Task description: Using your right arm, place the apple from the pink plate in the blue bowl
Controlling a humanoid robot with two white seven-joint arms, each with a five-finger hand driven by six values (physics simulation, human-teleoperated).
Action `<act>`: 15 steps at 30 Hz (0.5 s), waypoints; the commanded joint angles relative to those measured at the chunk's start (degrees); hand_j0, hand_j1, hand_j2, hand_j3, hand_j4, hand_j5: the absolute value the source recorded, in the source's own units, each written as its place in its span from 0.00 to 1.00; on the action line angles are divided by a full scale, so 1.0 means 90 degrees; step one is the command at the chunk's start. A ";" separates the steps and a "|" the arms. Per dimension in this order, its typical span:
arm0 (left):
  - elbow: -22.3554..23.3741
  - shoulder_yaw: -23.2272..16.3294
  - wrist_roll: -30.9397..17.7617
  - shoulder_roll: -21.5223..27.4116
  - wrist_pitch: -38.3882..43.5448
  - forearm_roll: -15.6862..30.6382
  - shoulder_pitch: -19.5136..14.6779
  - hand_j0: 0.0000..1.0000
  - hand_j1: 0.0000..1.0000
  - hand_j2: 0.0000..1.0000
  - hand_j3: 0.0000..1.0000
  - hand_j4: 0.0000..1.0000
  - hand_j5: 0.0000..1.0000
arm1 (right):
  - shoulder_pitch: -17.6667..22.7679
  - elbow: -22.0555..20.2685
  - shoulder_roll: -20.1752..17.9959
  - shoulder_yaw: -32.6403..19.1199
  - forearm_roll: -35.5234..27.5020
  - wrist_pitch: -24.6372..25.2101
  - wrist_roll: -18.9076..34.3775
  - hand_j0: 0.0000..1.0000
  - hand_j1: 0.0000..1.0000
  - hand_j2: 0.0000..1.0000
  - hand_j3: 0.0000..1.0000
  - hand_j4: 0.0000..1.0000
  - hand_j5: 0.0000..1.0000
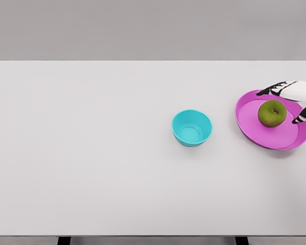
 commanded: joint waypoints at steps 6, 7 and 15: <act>-0.0006 0.0000 -0.0001 0.0000 -0.0001 0.0003 0.0000 1.00 1.00 1.00 1.00 1.00 1.00 | -0.0097 0.0208 0.0043 0.0303 -0.0024 0.0017 -0.0003 1.00 1.00 1.00 1.00 1.00 1.00; -0.0006 0.0000 -0.0001 0.0000 -0.0001 0.0003 0.0000 1.00 1.00 1.00 1.00 1.00 1.00 | -0.0117 0.0257 0.0053 0.0333 -0.0024 0.0017 -0.0003 1.00 1.00 1.00 1.00 1.00 1.00; 0.0003 0.0000 -0.0001 0.0000 -0.0001 0.0003 0.0000 1.00 1.00 1.00 1.00 1.00 1.00 | -0.0302 0.0550 0.0248 0.0430 -0.0014 0.0017 -0.0003 1.00 1.00 1.00 1.00 1.00 1.00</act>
